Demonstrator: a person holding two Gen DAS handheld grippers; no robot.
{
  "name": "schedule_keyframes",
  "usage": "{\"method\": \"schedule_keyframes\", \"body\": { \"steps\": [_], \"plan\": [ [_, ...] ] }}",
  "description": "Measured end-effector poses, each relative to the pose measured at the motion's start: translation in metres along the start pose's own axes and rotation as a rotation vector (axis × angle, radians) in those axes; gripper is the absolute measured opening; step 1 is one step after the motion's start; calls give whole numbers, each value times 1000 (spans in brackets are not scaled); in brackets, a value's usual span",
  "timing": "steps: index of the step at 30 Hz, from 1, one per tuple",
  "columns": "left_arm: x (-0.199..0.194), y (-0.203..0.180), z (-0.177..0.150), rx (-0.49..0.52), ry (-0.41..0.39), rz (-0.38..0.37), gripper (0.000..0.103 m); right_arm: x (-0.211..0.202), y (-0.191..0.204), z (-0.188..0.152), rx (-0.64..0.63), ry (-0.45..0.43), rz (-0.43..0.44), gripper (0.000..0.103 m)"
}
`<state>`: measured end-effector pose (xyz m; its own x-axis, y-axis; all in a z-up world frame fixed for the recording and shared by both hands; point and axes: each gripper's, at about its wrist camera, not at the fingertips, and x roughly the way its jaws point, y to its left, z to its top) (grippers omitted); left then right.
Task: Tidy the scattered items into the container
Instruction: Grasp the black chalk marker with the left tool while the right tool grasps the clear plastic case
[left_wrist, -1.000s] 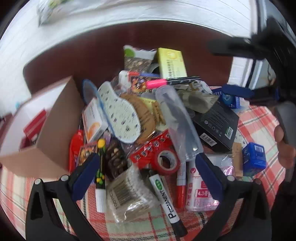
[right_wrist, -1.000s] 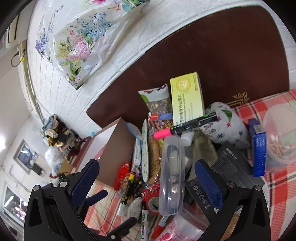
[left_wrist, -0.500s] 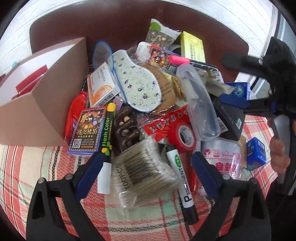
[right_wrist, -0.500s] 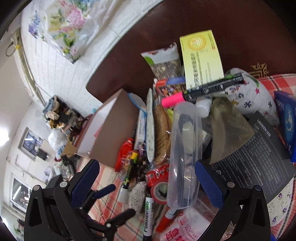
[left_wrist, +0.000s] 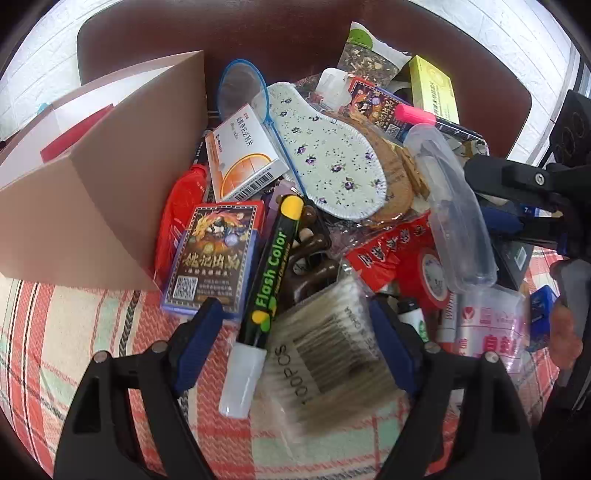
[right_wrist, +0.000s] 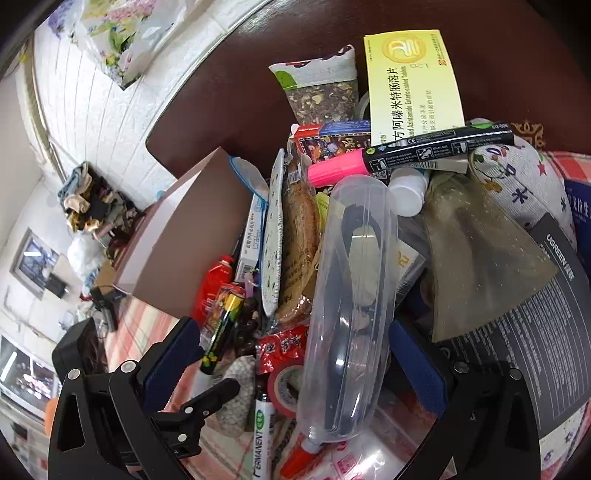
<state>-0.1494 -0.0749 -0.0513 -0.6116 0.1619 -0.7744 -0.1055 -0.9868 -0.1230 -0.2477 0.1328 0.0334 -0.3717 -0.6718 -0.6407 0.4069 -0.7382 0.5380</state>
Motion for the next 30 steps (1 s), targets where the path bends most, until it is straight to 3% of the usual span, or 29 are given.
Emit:
{"method": "schedule_keyframes", "body": {
  "steps": [3, 9, 14, 16, 17, 18, 19, 23, 30],
  "plan": [
    [7, 2, 0, -18, 17, 2, 74, 2, 2, 0, -4, -10, -14, 102],
    [4, -4, -3, -10, 44, -44, 48, 5, 2, -3, 14, 29, -34, 86],
    [8, -2, -3, -35, 47, -64, 47, 35, 29, -13, -144, 70, -257, 84],
    [6, -3, -4, -33, 48, -62, 46, 40, 34, -16, -161, 59, -323, 69],
    [4, -4, -4, -26, 44, -60, 43, 38, 32, -15, -149, 54, -324, 55],
    [1, -6, -5, -20, 42, -60, 42, 34, 27, -14, -115, 54, -287, 50],
    [-2, -8, -6, -12, 41, -61, 39, 28, 23, -13, -86, 48, -241, 48],
    [-19, -11, 0, 3, 20, -69, 30, 8, 24, -8, -91, 0, -255, 46],
    [-27, -12, 12, 7, 17, -73, 27, 8, 29, -7, -86, 8, -204, 46]
  ]
}}
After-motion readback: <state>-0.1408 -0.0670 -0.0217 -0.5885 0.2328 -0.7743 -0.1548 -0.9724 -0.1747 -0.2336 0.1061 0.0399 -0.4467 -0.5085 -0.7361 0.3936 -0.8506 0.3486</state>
